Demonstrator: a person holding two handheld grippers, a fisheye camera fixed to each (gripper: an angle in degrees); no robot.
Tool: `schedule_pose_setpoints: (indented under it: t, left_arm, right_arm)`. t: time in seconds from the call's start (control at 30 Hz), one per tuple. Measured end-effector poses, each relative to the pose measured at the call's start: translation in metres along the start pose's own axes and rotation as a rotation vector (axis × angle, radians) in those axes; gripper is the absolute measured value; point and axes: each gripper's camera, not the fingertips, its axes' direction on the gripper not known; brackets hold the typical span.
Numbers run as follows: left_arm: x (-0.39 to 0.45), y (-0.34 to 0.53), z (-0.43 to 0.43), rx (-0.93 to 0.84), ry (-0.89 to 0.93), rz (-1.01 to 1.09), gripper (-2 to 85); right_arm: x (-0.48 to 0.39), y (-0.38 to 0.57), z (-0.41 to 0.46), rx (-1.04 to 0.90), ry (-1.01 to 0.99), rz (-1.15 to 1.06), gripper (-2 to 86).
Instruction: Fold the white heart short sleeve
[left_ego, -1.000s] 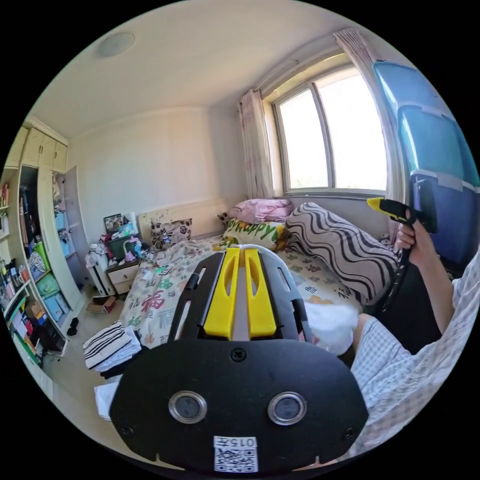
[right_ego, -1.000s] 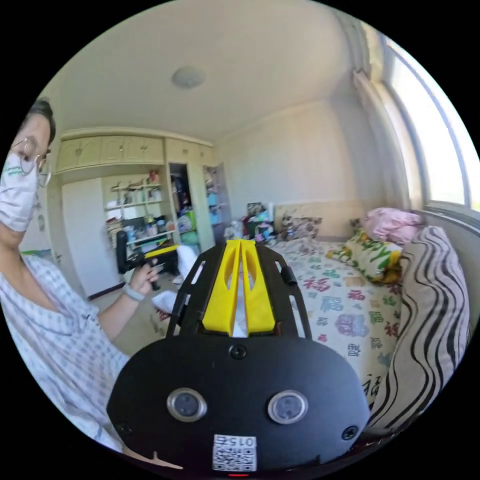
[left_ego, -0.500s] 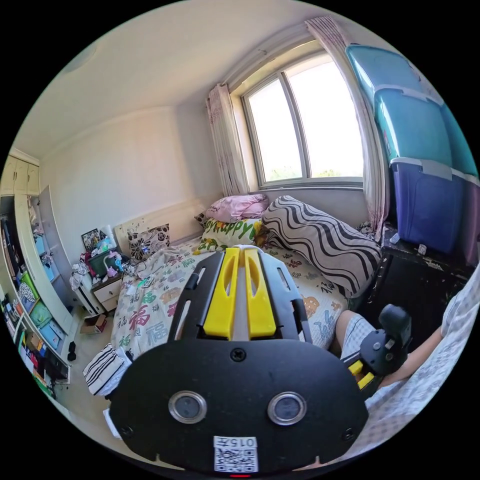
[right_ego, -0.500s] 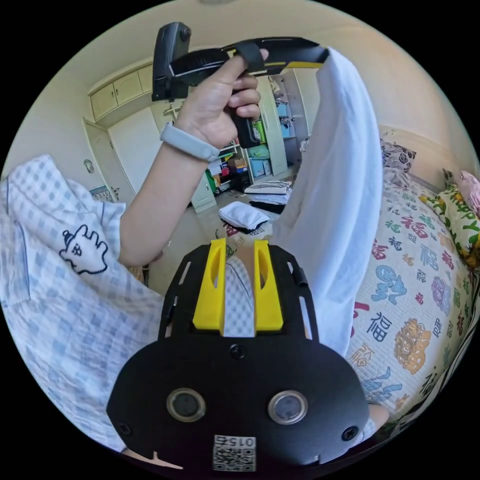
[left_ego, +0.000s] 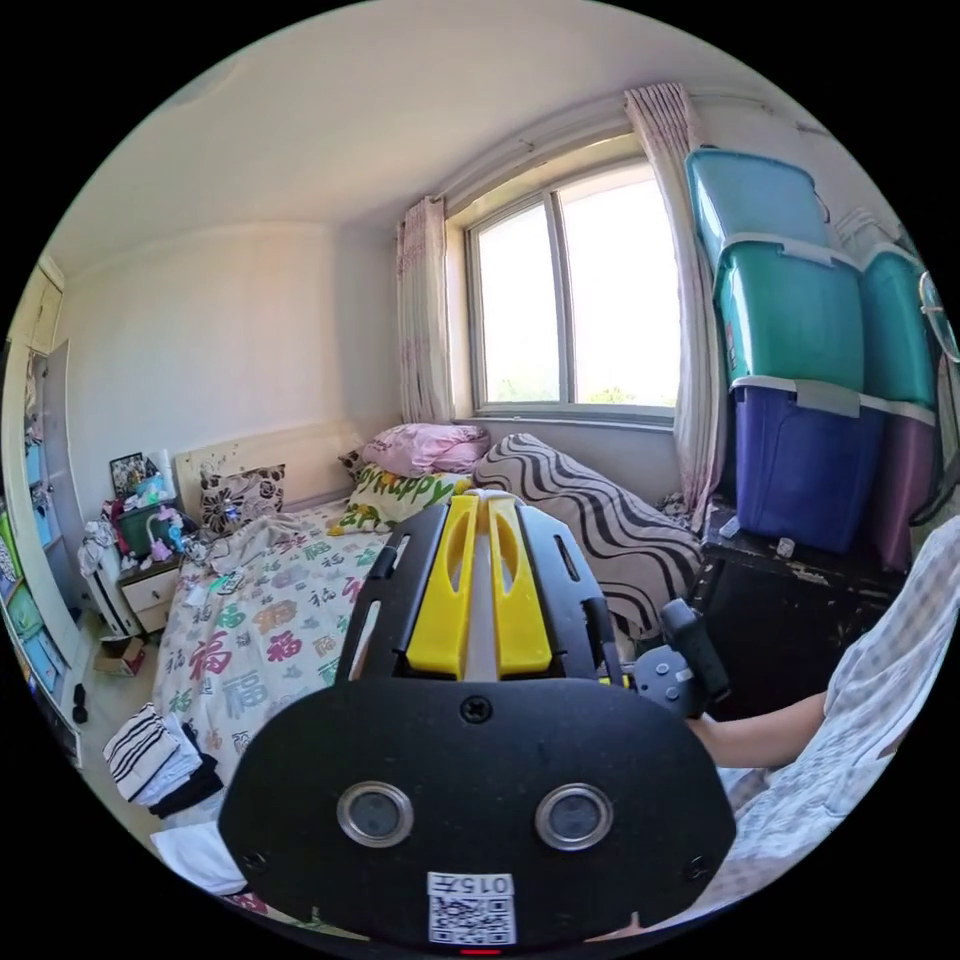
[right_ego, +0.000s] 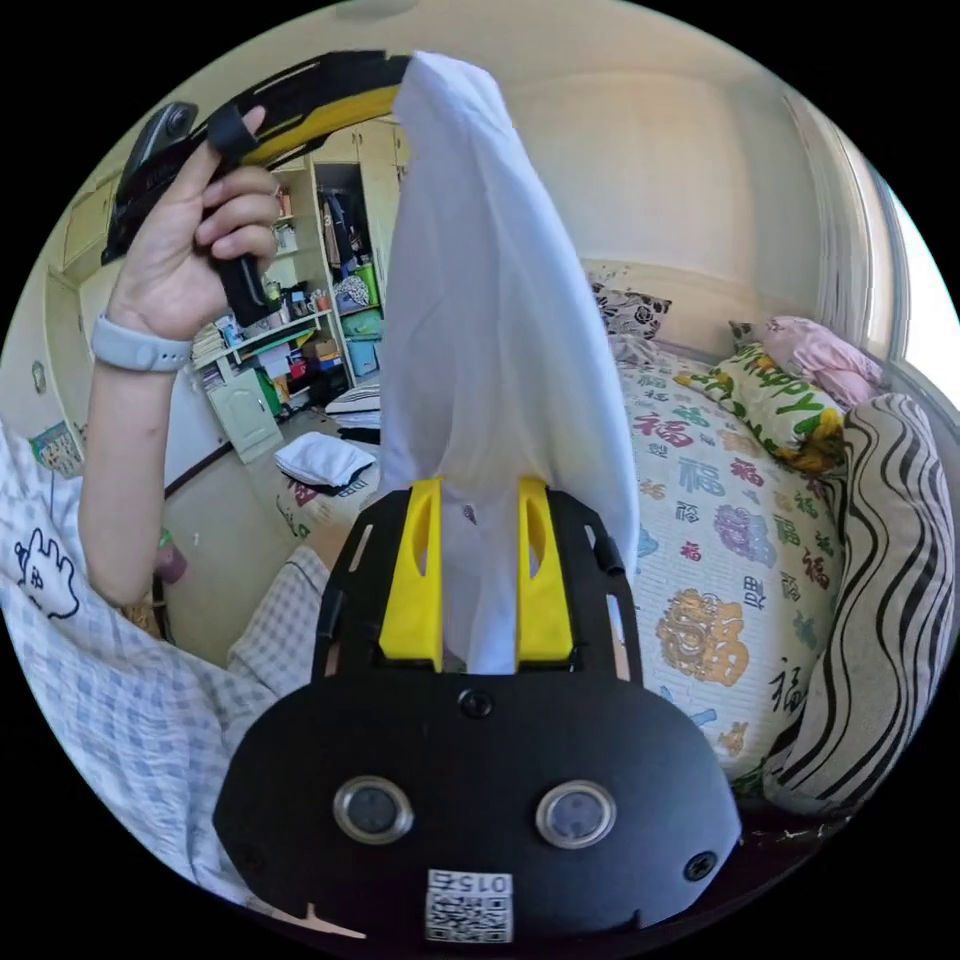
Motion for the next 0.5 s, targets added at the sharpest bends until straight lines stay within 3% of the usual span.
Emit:
schedule_pose_setpoints:
  t: [0.1, 0.3, 0.5]
  left_arm:
    - [0.007, -0.003, -0.006, 0.001, -0.01, 0.013, -0.5]
    - [0.0, -0.007, -0.029, 0.039, -0.023, -0.012, -0.5]
    - [-0.019, -0.007, -0.049, 0.08, -0.004, -0.082, -0.4]
  right_arm:
    - [-0.021, 0.001, -0.003, -0.004, 0.076, -0.037, 13.5]
    - [-0.041, 0.006, -0.011, 0.057, 0.256, -0.059, 8.5]
    - [-0.061, 0.004, -0.022, 0.071, 0.236, -0.065, 10.9]
